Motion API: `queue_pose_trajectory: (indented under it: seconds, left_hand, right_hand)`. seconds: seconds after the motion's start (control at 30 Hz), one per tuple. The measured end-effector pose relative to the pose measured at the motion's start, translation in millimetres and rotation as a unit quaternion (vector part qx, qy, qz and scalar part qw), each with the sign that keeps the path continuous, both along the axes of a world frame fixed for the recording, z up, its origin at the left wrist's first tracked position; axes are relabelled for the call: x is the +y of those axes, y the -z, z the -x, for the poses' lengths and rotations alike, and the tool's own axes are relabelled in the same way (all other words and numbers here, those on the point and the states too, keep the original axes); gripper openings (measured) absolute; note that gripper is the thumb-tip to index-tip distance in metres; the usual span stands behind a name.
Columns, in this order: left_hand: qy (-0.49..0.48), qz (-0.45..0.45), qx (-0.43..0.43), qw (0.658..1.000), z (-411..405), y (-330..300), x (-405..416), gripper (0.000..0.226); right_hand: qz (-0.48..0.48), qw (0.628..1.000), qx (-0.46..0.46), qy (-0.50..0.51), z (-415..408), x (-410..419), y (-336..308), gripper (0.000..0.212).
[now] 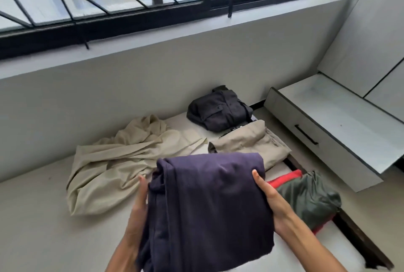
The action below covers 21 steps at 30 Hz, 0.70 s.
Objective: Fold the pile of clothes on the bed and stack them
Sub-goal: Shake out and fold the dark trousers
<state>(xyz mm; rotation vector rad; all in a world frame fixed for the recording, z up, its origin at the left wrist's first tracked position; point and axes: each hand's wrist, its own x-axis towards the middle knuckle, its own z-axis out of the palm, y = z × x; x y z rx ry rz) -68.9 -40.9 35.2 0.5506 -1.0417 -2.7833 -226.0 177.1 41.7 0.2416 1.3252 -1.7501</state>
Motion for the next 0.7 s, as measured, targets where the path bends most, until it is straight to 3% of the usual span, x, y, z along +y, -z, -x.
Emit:
queue_pose_trajectory:
  seconds: [0.07, 0.13, 0.23, 0.3, 0.37, 0.5, 0.63, 0.7]
  left_hand:
    - [0.005, 0.028, -0.115, 0.993, 12.3, 13.5, 11.9, 0.086]
    - [0.027, 0.05, -0.174, 0.983, 23.0, 27.8, 26.4, 0.096]
    - [0.009, 0.179, -0.216, 0.96, 51.7, 59.7, 43.7, 0.116]
    - [0.013, 0.215, -0.234, 0.948, 72.9, 78.2, 55.9, 0.122]
    - [0.033, 0.174, -0.242, 0.954, 83.7, 87.8, 66.8, 0.113]
    - [0.035, 0.111, -0.266, 0.957, 109.2, 100.5, 81.8, 0.112]
    - [0.025, 0.086, -0.232, 0.969, 148.2, 90.7, 87.2, 0.1]
    - [0.016, 0.071, -0.218, 0.973, 170.5, 87.1, 83.5, 0.089]
  right_hand:
    - [-0.014, 1.0, 0.0, 0.008, 19.7, 7.0, 12.7, 0.051]
    - [-0.036, 0.999, 0.0, 0.002, 36.7, 15.8, 30.7, 0.052]
    - [-0.062, 0.998, -0.005, 0.023, 53.6, 29.1, 57.8, 0.054]
    - [-0.082, 0.996, -0.009, 0.037, 68.4, 41.4, 74.1, 0.067]
    - [-0.087, 0.995, -0.011, 0.042, 78.2, 51.6, 81.4, 0.071]
    - [-0.099, 0.993, -0.004, 0.056, 101.1, 69.0, 93.7, 0.052]
    - [-0.096, 0.993, 0.039, 0.053, 142.5, 67.5, 90.6, 0.08]
    - [-0.096, 0.992, 0.075, 0.044, 172.4, 60.1, 85.8, 0.064]
